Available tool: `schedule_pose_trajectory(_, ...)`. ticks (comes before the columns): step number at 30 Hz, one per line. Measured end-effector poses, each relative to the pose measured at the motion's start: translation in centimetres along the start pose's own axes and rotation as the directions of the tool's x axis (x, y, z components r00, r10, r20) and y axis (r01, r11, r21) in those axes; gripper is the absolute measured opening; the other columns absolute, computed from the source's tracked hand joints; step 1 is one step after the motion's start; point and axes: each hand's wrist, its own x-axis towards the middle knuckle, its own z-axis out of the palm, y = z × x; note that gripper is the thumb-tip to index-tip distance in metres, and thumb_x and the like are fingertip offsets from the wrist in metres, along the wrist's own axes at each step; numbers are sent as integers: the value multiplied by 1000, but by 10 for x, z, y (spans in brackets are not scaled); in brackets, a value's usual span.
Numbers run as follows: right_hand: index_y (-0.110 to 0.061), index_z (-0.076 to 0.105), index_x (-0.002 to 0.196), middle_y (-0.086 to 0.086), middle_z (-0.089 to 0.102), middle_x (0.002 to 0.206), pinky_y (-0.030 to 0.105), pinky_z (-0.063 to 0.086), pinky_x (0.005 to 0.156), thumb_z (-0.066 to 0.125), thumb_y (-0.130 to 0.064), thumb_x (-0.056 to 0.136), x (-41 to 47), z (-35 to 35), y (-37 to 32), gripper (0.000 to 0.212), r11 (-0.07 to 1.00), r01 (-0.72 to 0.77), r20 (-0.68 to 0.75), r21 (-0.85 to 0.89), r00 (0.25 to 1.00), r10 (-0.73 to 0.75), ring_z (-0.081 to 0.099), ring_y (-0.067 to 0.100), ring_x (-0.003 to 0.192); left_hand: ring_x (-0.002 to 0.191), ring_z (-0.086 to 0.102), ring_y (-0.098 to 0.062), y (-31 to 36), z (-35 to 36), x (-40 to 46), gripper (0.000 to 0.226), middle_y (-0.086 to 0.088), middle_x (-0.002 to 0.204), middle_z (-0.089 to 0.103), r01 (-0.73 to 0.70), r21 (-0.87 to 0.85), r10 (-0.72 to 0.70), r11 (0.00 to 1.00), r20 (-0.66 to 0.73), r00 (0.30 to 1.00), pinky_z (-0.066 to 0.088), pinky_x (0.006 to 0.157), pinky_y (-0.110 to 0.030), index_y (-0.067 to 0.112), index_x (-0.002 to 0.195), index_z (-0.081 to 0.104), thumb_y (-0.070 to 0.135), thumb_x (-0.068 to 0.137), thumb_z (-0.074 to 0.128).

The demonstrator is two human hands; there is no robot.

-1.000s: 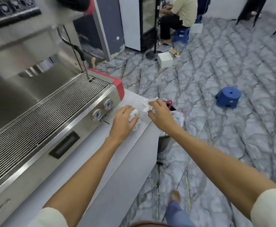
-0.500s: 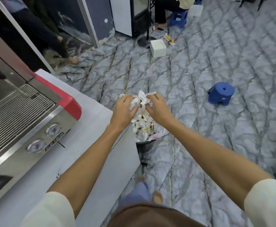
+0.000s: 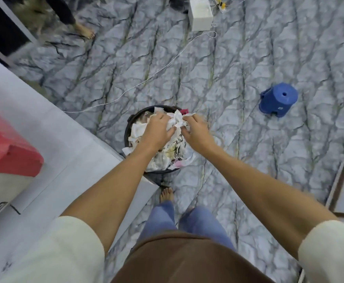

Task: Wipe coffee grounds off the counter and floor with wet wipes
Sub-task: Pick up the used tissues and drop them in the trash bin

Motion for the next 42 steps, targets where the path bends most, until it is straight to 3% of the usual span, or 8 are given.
schedule_pose_trajectory(4, -1, 53, 126, 15, 54, 117, 38, 44, 91, 58, -16, 92, 5, 17, 23, 37, 1000, -9, 106, 19, 994, 7, 49, 30, 110, 122, 51, -32, -14, 35, 5, 42, -16, 128, 59, 155, 1, -155, 988, 17, 988, 38, 101, -36, 2, 129, 60, 30, 98, 61)
schedule_pose_trajectory(8, 2, 53, 125, 18, 55, 116, 35, 37, 92, 58, -12, 91, 11, 38, 59, 37, 1000, 8, 192, 21, 981, -12, 48, 33, 112, 122, 51, -34, -24, 78, 10, 42, -17, 130, 59, 307, -15, -307, 951, 32, 951, 36, 102, -37, 1, 129, 58, 29, 98, 61)
schedule_pose_trajectory(12, 2, 55, 123, 20, 55, 115, 40, 42, 88, 58, -8, 89, 19, 58, 97, 35, 998, 53, 268, 26, 962, -58, 50, 37, 107, 121, 52, -36, -36, 121, 11, 42, -20, 129, 60, 421, -65, -420, 905, 33, 907, 39, 103, -41, 1, 130, 59, 26, 96, 63)
schedule_pose_trajectory(18, 2, 56, 120, 20, 55, 114, 39, 41, 89, 58, -8, 89, 31, 96, 137, 33, 997, 65, 351, 44, 933, -76, 50, 37, 106, 119, 56, -35, -47, 170, 14, 40, -18, 126, 63, 556, -165, -563, 815, 8, 827, 36, 98, -34, 3, 127, 63, 25, 94, 66)
schedule_pose_trajectory(23, 2, 55, 121, 19, 55, 113, 47, 45, 90, 58, -11, 90, 50, 131, 151, 34, 995, 82, 381, 62, 919, -100, 50, 38, 106, 117, 56, -32, -74, 193, 28, 37, -16, 125, 63, 601, -216, -625, 770, -63, 778, 38, 95, -30, 3, 125, 64, 25, 95, 66)
schedule_pose_trajectory(32, 0, 55, 118, 16, 58, 107, 42, 47, 81, 58, -18, 90, 91, 197, 171, 33, 994, 108, 374, 24, 921, -110, 52, 34, 101, 115, 55, -33, -134, 235, 57, 39, -15, 122, 62, 679, -252, -715, 689, -86, 694, 38, 93, -32, 3, 122, 63, 30, 94, 67)
schedule_pose_trajectory(38, -3, 46, 128, 14, 53, 117, 44, 44, 91, 56, -30, 94, 116, 233, 192, 44, 990, 140, 382, -2, 915, -128, 49, 32, 106, 123, 53, -29, -162, 254, 80, 47, -10, 133, 58, 665, -341, -734, 665, -133, 666, 44, 103, -41, 10, 132, 58, 37, 94, 65)
schedule_pose_trajectory(42, -5, 41, 135, 13, 49, 131, 46, 38, 103, 55, -42, 92, 117, 240, 200, 59, 987, 161, 379, -20, 914, -142, 44, 30, 122, 124, 52, -25, -164, 263, 76, 50, -6, 134, 57, 645, -391, -735, 657, -143, 662, 45, 104, -41, 14, 137, 53, 40, 95, 63)
